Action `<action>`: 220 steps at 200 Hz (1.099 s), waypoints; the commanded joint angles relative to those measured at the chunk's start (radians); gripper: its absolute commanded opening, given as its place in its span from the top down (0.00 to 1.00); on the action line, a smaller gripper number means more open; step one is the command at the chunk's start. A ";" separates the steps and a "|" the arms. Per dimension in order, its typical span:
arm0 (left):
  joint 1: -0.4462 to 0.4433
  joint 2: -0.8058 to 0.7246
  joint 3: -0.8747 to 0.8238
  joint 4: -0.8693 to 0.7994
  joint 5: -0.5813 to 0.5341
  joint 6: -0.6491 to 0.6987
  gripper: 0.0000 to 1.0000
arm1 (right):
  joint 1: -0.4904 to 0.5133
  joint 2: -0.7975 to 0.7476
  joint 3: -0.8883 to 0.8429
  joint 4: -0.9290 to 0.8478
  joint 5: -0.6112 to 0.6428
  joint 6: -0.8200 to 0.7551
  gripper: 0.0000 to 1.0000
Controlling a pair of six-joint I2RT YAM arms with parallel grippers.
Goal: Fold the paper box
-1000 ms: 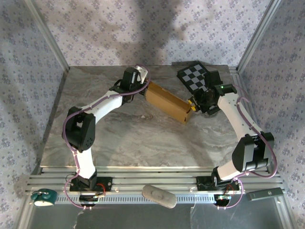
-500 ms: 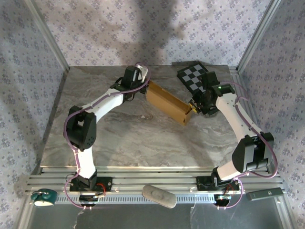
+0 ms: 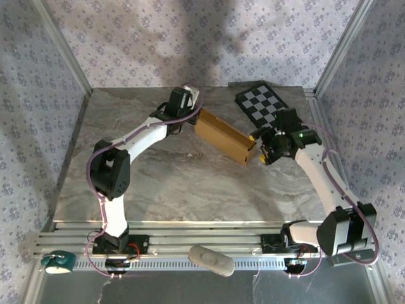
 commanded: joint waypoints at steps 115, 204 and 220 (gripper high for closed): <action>-0.032 0.078 0.012 -0.208 -0.050 -0.107 1.00 | 0.027 -0.033 -0.207 0.484 0.017 0.454 0.22; -0.034 0.073 0.007 -0.213 -0.047 -0.117 1.00 | -0.028 0.047 -0.172 0.563 0.045 0.381 0.27; -0.033 0.074 0.012 -0.219 -0.048 -0.115 1.00 | -0.039 0.054 -0.136 0.559 0.039 0.361 0.26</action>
